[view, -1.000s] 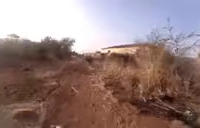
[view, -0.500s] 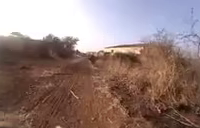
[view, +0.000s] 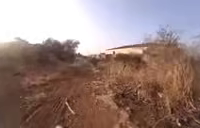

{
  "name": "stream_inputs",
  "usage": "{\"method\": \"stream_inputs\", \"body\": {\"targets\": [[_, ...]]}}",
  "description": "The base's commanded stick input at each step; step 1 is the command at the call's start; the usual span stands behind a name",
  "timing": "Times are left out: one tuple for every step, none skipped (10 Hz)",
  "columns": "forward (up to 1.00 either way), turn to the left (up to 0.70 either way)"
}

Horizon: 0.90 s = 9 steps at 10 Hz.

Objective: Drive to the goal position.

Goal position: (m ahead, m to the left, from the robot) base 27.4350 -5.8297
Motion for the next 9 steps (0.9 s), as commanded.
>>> {"method": "stream_inputs", "body": {"targets": [[0.70,0.34],[0.70,0.03],[0.70,0.00],[0.70,0.00],[0.70,0.00],[0.70,0.01],[0.70,0.04],[0.70,0.35],[0.70,0.35]]}}
